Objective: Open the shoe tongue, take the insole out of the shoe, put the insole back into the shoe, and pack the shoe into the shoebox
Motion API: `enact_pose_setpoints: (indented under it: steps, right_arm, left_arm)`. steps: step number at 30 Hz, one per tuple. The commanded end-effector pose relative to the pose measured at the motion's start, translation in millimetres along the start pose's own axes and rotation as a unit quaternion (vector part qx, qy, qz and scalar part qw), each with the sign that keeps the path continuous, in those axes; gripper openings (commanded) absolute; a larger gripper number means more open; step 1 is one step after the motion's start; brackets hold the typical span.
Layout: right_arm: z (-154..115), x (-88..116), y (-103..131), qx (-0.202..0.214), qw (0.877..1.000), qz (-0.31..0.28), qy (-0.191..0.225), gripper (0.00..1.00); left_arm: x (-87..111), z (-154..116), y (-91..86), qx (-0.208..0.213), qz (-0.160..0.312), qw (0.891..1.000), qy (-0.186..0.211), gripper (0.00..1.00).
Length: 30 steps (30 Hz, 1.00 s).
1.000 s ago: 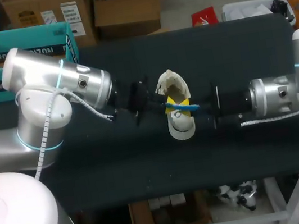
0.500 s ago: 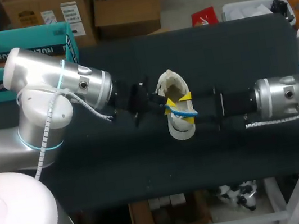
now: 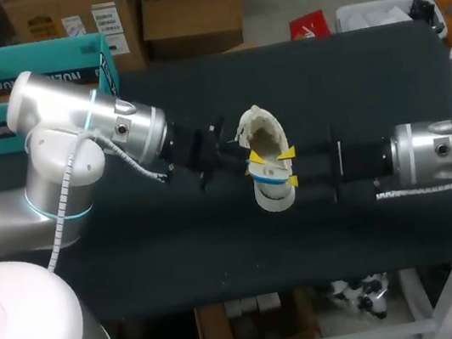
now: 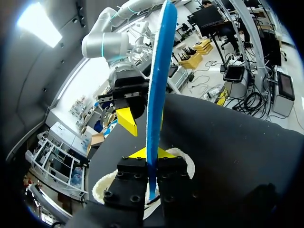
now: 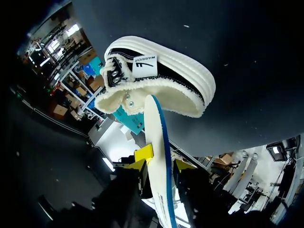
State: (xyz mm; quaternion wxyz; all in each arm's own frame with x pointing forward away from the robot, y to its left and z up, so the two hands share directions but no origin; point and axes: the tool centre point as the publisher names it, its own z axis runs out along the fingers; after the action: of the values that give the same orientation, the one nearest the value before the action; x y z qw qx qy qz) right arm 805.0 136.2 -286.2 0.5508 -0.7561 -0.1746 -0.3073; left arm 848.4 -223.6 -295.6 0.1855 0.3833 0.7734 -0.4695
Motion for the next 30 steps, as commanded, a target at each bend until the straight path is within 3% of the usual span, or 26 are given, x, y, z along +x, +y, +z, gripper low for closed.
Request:
enact_pose_setpoints:
  steps: [1, 2, 3, 10, 25, 27, 29, 30]
  right_arm:
    - [3, 2, -1, -0.009, 1.000, -0.003, -0.003, 0.14]
    - [3, 3, -1, -0.011, 1.000, -0.004, -0.003, 0.02]
    - [4, 3, 0, -0.013, 1.000, -0.005, -0.004, 0.00]
    - [6, 5, -2, -0.032, 0.999, -0.012, -0.013, 0.00]
    - [10, 4, 16, -0.018, 1.000, -0.012, -0.011, 0.00]
    - [10, 6, 16, -0.020, 1.000, -0.011, -0.011, 0.38]
    - [9, 6, 16, -0.023, 1.000, -0.010, -0.011, 0.52]
    - [9, 6, 15, -0.024, 1.000, -0.009, -0.011, 0.69]
  left_arm:
    - [-4.1, 6, 10.0, 0.010, 0.004, 1.000, 0.004, 0.00]
    - [-4.3, 6, 10.7, 0.011, 0.004, 1.000, 0.005, 0.00]
    - [-4.6, 6, 11.3, 0.014, 0.006, 1.000, 0.005, 0.00]
    - [-7.0, 14, 8.7, 0.032, 0.017, 0.999, 0.014, 0.00]
    - [-8.9, 22, 20.5, 0.027, 0.013, 0.999, 0.028, 0.00]
    - [-8.0, 20, 22.4, 0.025, 0.010, 0.999, 0.027, 0.00]
    - [-6.7, 19, 23.3, 0.026, 0.009, 0.999, 0.027, 0.00]
    - [-5.7, 19, 24.1, 0.026, 0.008, 0.999, 0.026, 0.00]
